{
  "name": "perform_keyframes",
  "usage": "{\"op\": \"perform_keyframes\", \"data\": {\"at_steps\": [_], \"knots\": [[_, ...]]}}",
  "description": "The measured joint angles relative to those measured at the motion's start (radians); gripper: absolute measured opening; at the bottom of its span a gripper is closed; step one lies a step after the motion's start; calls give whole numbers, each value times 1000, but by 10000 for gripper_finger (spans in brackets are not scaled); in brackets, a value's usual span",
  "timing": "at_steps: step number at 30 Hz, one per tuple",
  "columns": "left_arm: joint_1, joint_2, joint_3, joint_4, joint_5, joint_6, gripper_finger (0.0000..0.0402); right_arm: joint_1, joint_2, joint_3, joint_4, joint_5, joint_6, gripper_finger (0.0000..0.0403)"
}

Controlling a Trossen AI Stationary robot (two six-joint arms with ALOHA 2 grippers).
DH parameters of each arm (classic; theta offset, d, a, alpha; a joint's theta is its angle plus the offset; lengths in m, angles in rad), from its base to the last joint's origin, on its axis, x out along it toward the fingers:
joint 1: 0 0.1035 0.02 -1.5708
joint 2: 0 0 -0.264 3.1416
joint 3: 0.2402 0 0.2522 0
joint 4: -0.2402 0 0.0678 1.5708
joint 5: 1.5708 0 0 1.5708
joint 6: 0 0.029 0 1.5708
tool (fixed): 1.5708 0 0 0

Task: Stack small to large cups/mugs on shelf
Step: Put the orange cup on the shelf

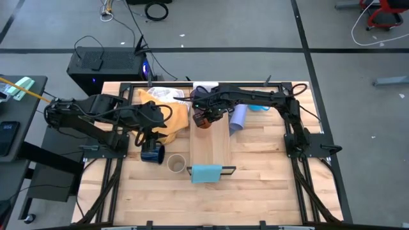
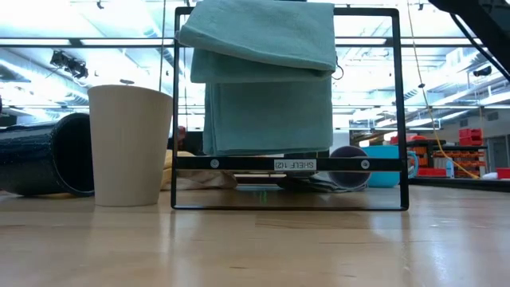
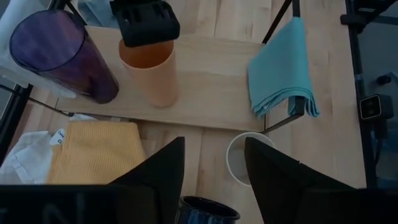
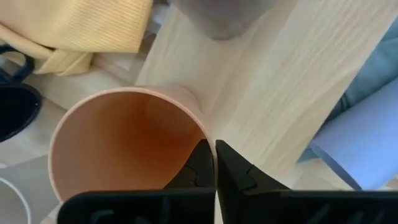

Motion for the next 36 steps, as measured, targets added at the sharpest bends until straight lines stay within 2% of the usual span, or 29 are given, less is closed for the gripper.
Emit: {"op": "perform_keyframes", "data": {"at_steps": [36], "knots": [[0,0,0,-11,0,15,177,-10,0,1,30,31,-21,0]]}}
